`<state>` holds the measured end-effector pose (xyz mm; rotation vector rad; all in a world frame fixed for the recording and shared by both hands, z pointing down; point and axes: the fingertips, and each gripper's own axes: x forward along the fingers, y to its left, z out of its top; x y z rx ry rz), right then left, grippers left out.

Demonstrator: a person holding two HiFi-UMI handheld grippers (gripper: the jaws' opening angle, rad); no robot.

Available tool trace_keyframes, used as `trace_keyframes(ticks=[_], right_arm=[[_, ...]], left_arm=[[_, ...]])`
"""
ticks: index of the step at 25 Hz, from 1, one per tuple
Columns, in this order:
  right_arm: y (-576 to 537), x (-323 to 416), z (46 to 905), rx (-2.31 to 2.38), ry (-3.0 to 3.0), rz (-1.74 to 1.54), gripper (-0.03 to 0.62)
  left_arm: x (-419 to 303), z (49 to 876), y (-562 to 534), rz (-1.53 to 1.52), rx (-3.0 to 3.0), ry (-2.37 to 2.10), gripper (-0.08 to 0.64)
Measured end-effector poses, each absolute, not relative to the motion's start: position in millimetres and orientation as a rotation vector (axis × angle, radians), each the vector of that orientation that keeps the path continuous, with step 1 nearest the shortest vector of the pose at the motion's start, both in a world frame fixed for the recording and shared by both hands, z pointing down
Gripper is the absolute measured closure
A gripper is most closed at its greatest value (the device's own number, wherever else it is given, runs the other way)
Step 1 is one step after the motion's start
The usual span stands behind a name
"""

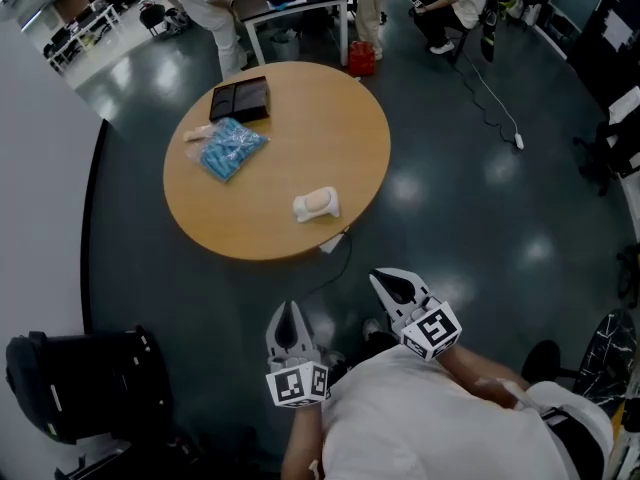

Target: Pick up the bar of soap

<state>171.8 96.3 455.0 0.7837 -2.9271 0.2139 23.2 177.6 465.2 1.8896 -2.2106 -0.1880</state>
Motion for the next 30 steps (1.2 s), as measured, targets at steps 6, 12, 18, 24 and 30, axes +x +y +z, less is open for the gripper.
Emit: trace_keyframes(ticks=[6, 12, 18, 24, 30], right_arm=[[52.5, 158.1, 468.2, 0.724, -2.919, 0.206, 0.580], [5.3, 123.3, 494.5, 0.739, -2.869, 0.185, 0.580], [-52.1, 68.3, 525.3, 0.783, -2.748, 0.161, 0.580], [-95.1, 26.9, 555.0, 0.676, -2.574, -0.003, 0.580], [-119.8, 1.3, 627.9, 0.366, -2.332, 0.024, 0.575]], left_arm=[[18.8, 468.7, 144.7, -0.179, 1.862, -2.234, 0.554], [-12.2, 483.8, 94.4, -0.142, 1.924, -2.197, 0.554], [-71.5, 489.4, 23.7, -0.157, 2.010, -2.101, 0.554], [-114.1, 491.6, -27.9, -0.140, 2.082, -1.997, 0.554], [-139.1, 498.7, -51.8, -0.145, 2.044, -2.000, 0.554]])
